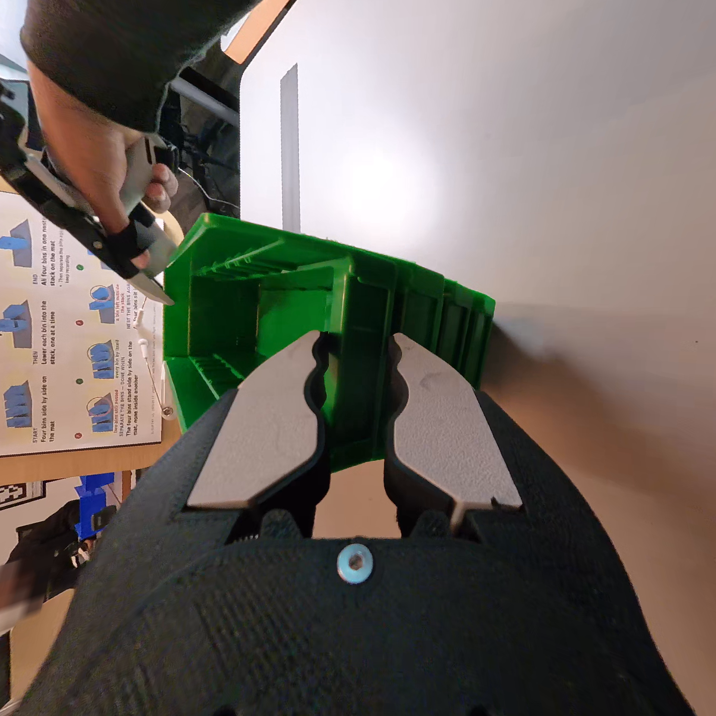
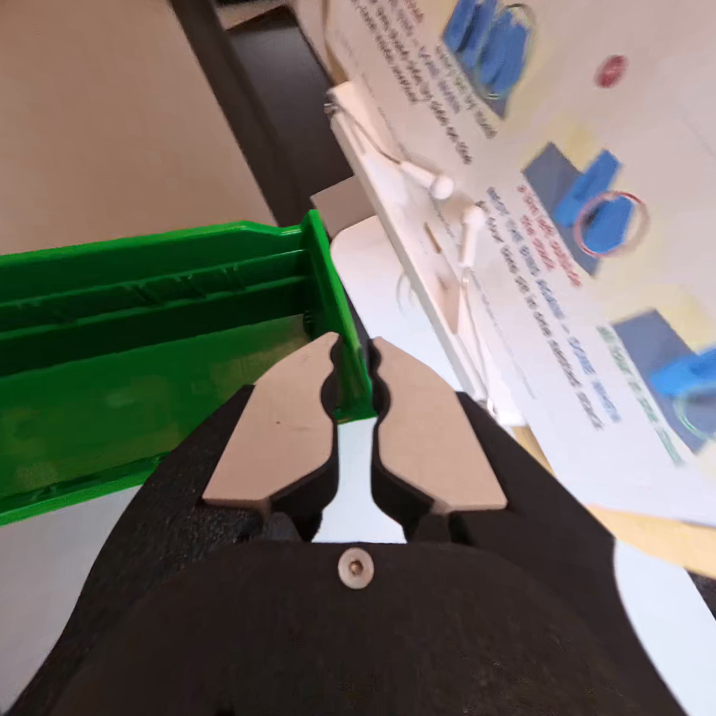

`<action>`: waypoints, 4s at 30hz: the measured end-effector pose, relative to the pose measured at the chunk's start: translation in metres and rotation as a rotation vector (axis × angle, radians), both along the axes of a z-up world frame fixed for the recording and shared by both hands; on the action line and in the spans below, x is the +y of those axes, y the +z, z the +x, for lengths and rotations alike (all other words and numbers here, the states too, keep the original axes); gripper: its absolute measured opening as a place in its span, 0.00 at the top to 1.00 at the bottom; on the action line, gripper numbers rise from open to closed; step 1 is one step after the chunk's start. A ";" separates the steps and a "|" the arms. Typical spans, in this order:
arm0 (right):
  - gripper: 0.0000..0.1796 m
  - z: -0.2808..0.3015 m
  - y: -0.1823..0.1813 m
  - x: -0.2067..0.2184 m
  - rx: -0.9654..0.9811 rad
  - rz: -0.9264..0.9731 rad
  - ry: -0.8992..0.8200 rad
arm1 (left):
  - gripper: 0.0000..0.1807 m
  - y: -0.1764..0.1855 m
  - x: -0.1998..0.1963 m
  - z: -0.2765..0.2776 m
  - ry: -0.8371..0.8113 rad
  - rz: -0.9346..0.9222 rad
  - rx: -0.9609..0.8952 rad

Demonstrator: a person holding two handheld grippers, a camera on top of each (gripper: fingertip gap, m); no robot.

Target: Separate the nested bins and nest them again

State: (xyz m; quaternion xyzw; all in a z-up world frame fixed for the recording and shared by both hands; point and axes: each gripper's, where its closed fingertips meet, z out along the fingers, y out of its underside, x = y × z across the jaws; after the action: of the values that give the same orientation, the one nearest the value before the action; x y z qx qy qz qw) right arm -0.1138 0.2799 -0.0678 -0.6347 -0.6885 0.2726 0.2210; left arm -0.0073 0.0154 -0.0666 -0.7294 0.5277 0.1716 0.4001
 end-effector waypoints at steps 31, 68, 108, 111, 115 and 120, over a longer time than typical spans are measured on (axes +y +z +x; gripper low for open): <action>0.74 0.105 0.158 -0.075 0.808 0.213 -0.314 | 0.85 0.030 -0.006 0.002 -0.071 0.121 0.142; 0.59 0.293 -0.019 -0.310 0.746 0.183 -0.447 | 0.84 0.011 -0.071 -0.131 0.262 0.042 0.257; 0.58 0.290 -0.042 -0.342 0.679 0.108 -0.339 | 0.82 -0.044 0.026 0.025 0.099 -0.044 0.164; 0.59 0.285 -0.039 -0.344 0.686 0.096 -0.320 | 0.82 -0.042 0.042 0.046 0.125 -0.045 0.121; 0.59 0.284 -0.036 -0.348 0.692 0.128 -0.303 | 0.82 -0.047 0.046 0.051 0.175 -0.067 0.101; 0.59 0.283 -0.041 -0.346 0.687 0.093 -0.303 | 0.82 -0.044 0.035 0.039 0.231 -0.055 0.036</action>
State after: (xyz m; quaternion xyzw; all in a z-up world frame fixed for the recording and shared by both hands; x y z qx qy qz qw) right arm 0.1689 -0.0663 -0.1087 -0.5902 -0.4845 0.4021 0.5053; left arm 0.0314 0.0500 -0.1103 -0.7929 0.4515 0.2150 0.3481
